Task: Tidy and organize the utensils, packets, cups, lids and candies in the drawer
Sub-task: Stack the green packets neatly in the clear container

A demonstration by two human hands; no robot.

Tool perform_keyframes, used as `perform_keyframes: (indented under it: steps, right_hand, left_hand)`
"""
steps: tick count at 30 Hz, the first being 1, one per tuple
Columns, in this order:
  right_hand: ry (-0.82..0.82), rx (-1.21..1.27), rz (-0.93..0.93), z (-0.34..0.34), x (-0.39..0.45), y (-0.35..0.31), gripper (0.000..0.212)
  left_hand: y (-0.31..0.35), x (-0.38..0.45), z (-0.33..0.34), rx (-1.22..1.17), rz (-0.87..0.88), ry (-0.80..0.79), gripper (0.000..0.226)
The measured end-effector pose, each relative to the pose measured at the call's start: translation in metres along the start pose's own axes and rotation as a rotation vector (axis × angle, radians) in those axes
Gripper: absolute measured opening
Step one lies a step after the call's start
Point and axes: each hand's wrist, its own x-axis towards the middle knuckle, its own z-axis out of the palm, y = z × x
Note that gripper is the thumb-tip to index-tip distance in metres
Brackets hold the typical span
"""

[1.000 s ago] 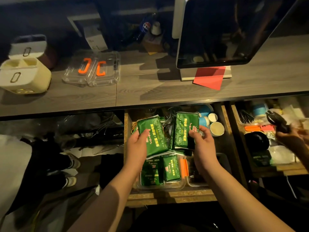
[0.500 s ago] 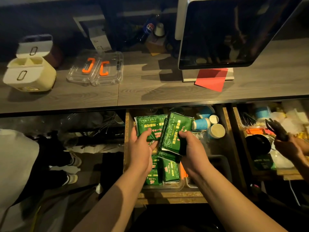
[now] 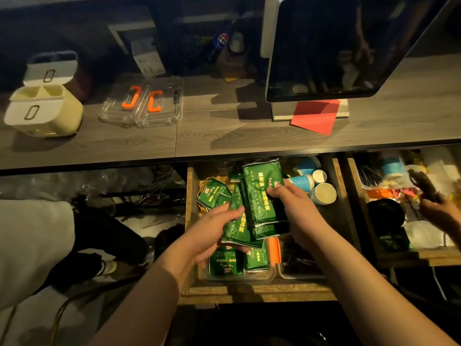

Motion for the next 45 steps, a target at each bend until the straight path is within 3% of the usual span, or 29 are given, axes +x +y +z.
perform_keyframes:
  steps: [2,4,8,16,19,21,26,29,32,34,37,40,45]
  right_hand:
    - [0.011,-0.012,-0.03,0.004,0.001,0.0,0.013]
    - [0.033,-0.007,-0.065,0.009,0.001,0.0,0.015]
    - [0.057,-0.072,-0.145,0.019,-0.002,0.003,0.017]
    - [-0.012,-0.158,-0.15,0.032,-0.01,0.019,0.027]
    - [0.131,-0.336,-0.271,0.029,-0.011,0.023,0.041]
    - [0.185,-0.335,-0.328,0.025,-0.01,0.023,0.027]
    - [0.111,-0.228,-0.291,0.015,-0.008,0.023,0.009]
    - [0.082,-0.239,-0.274,0.014,-0.01,0.026,0.016]
    - [0.081,-0.246,-0.27,0.021,-0.014,0.035,0.019]
    - [0.039,-0.191,-0.188,0.027,-0.015,0.039,0.032]
    - [0.02,-0.209,-0.123,0.032,-0.013,0.042,0.055]
    - [0.029,-0.268,-0.116,0.03,-0.006,0.049,0.058]
    - [-0.037,-0.291,-0.061,0.042,0.002,0.062,0.051]
  left_hand:
    - [-0.004,0.004,0.009,0.001,0.049,0.087,0.108]
    - [-0.007,0.008,0.014,-0.039,0.113,0.151,0.11]
    - [-0.011,0.009,0.025,-0.181,0.183,0.184,0.072]
    - [-0.015,0.011,0.025,-0.173,0.239,0.183,0.052]
    - [-0.016,0.012,0.022,-0.153,0.272,0.216,0.054]
    - [-0.017,0.011,0.02,-0.138,0.303,0.223,0.048]
    - [-0.017,0.008,0.017,-0.171,0.353,0.254,0.043]
    - [-0.018,0.006,0.016,-0.183,0.328,0.302,0.055]
    - [-0.024,0.008,0.021,-0.106,0.302,0.292,0.087]
    - [-0.028,0.015,0.021,-0.033,0.349,0.31,0.078]
    - [-0.038,0.026,0.016,0.037,0.269,0.266,0.112]
    - [-0.046,0.033,0.005,0.081,0.247,0.252,0.114]
    - [-0.056,0.043,-0.011,-0.043,0.226,0.331,0.112]
